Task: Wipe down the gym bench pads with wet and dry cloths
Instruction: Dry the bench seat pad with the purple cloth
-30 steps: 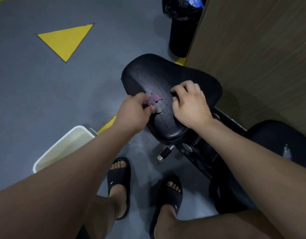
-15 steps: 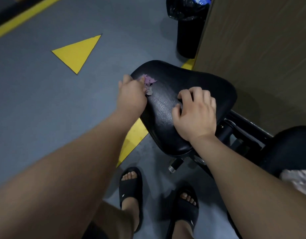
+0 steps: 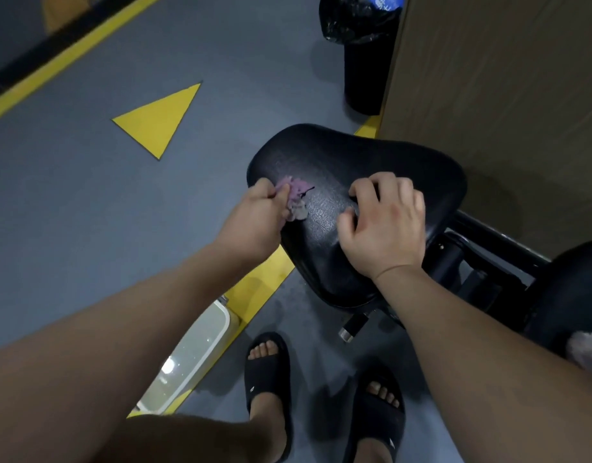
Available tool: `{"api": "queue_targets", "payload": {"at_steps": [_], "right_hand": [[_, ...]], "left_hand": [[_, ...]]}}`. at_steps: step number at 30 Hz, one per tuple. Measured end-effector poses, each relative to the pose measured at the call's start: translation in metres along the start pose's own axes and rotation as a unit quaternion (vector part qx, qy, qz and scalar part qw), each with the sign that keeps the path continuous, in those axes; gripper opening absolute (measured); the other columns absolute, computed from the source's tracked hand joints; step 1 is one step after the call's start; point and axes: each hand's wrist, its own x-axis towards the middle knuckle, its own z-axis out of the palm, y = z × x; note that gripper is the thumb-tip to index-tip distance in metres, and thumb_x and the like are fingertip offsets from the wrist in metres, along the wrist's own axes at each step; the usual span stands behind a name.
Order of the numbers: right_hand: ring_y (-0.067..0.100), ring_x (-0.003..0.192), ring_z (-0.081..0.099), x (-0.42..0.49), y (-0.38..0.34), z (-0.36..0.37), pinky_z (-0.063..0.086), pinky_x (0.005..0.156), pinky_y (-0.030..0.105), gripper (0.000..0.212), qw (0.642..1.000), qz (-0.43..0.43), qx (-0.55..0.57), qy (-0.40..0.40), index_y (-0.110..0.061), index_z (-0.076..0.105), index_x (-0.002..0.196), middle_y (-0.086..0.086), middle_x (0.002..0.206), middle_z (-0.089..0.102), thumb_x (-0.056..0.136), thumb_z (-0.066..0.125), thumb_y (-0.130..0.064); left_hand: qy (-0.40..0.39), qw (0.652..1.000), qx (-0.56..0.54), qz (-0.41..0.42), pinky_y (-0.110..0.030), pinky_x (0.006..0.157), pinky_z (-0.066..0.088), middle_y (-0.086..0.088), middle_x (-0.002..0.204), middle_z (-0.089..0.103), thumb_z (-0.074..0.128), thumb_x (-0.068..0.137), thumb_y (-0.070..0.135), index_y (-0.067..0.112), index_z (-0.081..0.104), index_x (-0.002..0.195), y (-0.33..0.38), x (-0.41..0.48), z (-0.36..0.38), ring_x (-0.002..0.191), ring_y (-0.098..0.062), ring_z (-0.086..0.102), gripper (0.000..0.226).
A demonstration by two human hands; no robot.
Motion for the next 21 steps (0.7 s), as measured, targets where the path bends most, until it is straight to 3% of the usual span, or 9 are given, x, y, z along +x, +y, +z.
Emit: {"api": "queue_targets", "payload": {"at_steps": [4,7,9,14,18,21], "right_hand": [[0.026,0.103,0.047,0.001,0.001,0.003,0.034,0.092,0.038,0.027,1.0,-0.003,0.004,0.004,-0.018,0.062,0.105,0.005,0.112,0.055,0.086,0.051,-0.034],[0.027,0.102,0.046,0.002,0.002,0.003,0.033,0.091,0.038,0.026,1.0,-0.001,0.012,0.01,-0.018,0.062,0.103,0.005,0.111,0.055,0.085,0.051,-0.034],[0.027,0.102,0.047,0.002,0.003,0.003,0.033,0.09,0.039,0.027,1.0,-0.003,0.013,0.008,-0.018,0.062,0.102,0.005,0.111,0.055,0.085,0.05,-0.034],[0.027,0.103,0.048,0.002,0.002,0.004,0.034,0.092,0.038,0.028,1.0,0.004,0.009,0.003,-0.018,0.063,0.103,0.004,0.11,0.056,0.084,0.05,-0.034],[0.028,0.104,0.047,0.002,0.002,0.002,0.036,0.094,0.041,0.03,1.0,-0.001,-0.001,-0.008,-0.017,0.062,0.106,0.006,0.112,0.055,0.086,0.047,-0.034],[0.028,0.105,0.047,0.001,0.002,0.001,0.036,0.095,0.041,0.031,1.0,-0.002,-0.005,-0.011,-0.017,0.062,0.107,0.007,0.113,0.054,0.087,0.044,-0.033]], "left_hand": [[0.05,0.998,0.008,-0.022,-0.04,0.095,0.047,-0.021,0.128,0.044,0.05,0.097,0.006,-0.001,0.051,0.137,-0.001,0.05,-0.01,0.116,-0.037,0.05,0.041],[0.045,0.994,-0.06,-0.073,-0.027,0.098,0.045,-0.024,0.129,0.052,0.051,0.094,0.001,-0.003,0.063,0.109,-0.006,0.099,-0.016,0.119,-0.034,0.054,0.019],[0.05,0.992,-0.085,-0.073,-0.02,0.091,0.045,-0.023,0.129,0.055,0.05,0.094,-0.003,0.005,0.057,0.095,0.0,0.112,-0.02,0.115,-0.028,0.057,0.011],[0.069,0.99,-0.124,-0.023,-0.041,0.099,0.047,-0.021,0.119,0.046,0.048,0.099,0.007,-0.006,0.06,0.114,0.009,0.075,-0.011,0.115,-0.039,0.052,0.022],[0.073,0.976,-0.199,0.047,-0.017,0.108,0.035,-0.002,0.109,0.041,0.047,0.098,0.011,-0.007,0.063,0.124,0.032,0.02,0.001,0.13,-0.025,0.051,0.035],[0.097,0.965,-0.238,0.051,-0.029,0.108,0.043,-0.007,0.109,0.046,0.05,0.097,0.012,0.001,0.062,0.134,0.052,-0.032,0.015,0.125,-0.026,0.055,0.04]]}}
